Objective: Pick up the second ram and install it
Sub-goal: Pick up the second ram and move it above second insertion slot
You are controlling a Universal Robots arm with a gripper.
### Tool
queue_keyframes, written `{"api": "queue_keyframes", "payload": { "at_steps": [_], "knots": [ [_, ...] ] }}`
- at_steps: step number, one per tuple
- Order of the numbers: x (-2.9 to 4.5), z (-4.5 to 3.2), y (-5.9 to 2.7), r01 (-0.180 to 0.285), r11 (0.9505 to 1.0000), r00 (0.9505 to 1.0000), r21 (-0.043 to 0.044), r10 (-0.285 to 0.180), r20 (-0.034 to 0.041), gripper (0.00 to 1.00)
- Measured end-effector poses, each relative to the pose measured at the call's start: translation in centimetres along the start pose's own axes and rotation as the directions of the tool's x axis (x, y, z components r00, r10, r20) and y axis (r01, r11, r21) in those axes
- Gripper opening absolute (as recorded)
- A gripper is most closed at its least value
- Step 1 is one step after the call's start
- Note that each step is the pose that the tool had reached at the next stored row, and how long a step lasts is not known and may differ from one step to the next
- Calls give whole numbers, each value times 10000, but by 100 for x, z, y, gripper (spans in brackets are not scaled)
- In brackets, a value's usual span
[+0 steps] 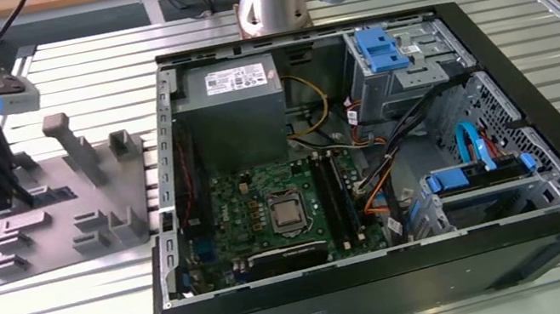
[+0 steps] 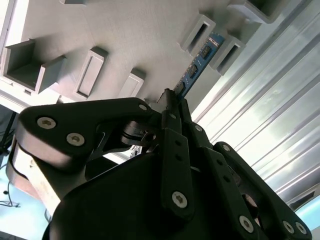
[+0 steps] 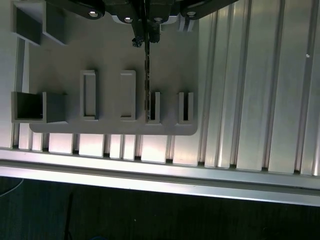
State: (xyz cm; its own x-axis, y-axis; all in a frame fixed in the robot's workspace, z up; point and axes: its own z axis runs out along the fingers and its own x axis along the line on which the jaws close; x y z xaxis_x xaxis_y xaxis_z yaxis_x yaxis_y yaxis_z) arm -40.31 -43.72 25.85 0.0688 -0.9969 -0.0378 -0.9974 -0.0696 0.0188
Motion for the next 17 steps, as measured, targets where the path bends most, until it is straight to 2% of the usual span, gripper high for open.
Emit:
{"api": "queue_keyframes", "payload": {
  "at_steps": [17],
  "knots": [
    [-9,-228,4,0,10000,10000,1,0,18,14]
  ]
}}
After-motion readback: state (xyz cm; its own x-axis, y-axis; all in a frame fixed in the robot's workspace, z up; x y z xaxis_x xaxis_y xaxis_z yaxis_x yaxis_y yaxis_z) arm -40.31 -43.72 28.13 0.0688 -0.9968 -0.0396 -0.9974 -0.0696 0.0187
